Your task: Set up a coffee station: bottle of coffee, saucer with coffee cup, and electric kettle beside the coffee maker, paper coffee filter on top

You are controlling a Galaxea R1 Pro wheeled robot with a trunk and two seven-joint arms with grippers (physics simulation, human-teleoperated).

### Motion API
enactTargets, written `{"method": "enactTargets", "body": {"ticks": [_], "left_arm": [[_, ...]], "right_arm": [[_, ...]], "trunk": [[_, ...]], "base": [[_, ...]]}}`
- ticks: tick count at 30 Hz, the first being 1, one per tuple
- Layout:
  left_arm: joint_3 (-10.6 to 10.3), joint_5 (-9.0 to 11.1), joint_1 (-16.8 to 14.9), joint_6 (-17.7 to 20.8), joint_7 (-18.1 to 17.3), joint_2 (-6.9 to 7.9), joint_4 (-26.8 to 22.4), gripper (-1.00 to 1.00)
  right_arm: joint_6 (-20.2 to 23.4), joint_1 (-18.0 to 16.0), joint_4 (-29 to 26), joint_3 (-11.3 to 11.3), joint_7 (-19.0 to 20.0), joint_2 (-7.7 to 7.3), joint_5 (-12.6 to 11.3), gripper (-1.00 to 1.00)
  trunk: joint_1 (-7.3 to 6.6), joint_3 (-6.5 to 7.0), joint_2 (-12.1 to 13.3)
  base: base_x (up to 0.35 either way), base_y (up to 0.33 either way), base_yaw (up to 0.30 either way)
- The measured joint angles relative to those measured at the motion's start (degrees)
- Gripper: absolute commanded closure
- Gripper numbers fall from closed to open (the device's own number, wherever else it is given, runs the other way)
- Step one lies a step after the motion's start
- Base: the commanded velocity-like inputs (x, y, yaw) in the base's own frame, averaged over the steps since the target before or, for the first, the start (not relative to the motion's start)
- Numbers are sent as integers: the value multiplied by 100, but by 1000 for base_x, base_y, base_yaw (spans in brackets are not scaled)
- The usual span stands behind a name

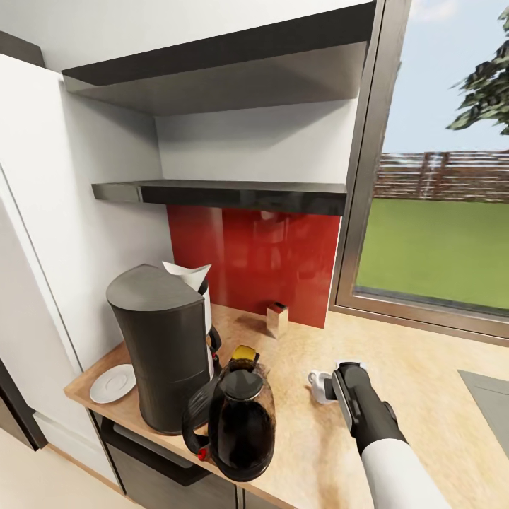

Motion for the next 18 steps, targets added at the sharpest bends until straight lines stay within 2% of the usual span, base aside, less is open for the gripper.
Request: {"method": "enactTargets", "body": {"ticks": [11,16,18], "left_arm": [[0,0,0,-8,7,12,0,-100],[0,0,-1,-17,17,15,1,-100],[-1,0,-1,-18,25,14,1,-100]], "right_arm": [[-8,-1,5,-2,0,0,-30,100],[-28,2,-12,-16,6,1,-170,100],[-40,3,-198,-18,11,2,-246,100]], "trunk": [[0,0,1],[1,0,2],[1,-1,3]], "base": [[0,0,0],[0,0,0],[0,0,0]]}}
